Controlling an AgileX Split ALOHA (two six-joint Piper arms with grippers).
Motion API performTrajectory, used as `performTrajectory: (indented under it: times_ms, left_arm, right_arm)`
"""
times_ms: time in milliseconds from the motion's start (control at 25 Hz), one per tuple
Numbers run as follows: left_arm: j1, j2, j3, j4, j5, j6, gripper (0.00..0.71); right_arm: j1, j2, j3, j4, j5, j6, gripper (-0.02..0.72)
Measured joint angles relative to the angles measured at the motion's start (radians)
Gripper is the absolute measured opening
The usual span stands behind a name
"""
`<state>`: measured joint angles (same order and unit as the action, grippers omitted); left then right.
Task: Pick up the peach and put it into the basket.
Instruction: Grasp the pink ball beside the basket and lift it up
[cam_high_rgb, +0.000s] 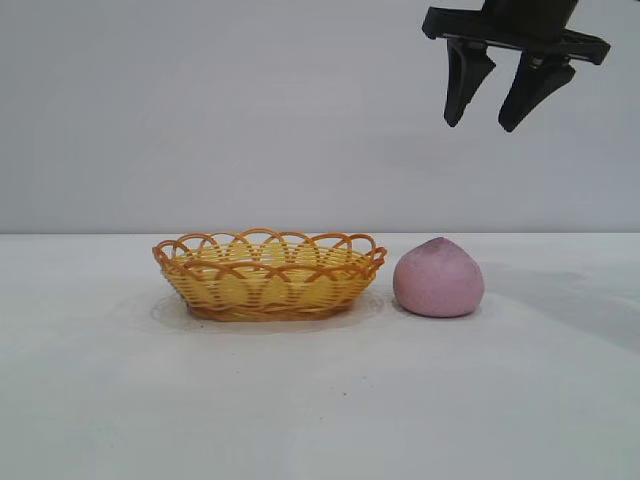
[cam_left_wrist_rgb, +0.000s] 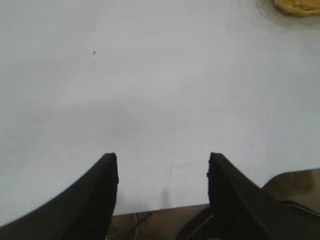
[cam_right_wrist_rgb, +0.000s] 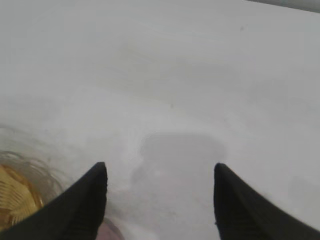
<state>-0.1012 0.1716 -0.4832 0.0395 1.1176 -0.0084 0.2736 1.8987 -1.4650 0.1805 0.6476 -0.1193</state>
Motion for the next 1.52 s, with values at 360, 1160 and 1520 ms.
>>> performTrajectory:
  times_ms: [360, 1160, 1520]
  left_arm:
    - [0.000, -0.189, 0.000, 0.000, 0.003, 0.006, 0.356]
    - [0.162, -0.191, 0.000, 0.001, 0.003, 0.006, 0.356]
    - [0.164, -0.191, 0.000, 0.001, 0.003, 0.006, 0.356]
  right_arm:
    - [0.000, 0.000, 0.000, 0.014, 0.037, -0.022, 0.396]
    - [0.069, 0.162, 0.000, 0.190, 0.302, -0.184, 0.396]
    - [0.069, 0.256, -0.019, 0.167, 0.277, -0.228, 0.000]
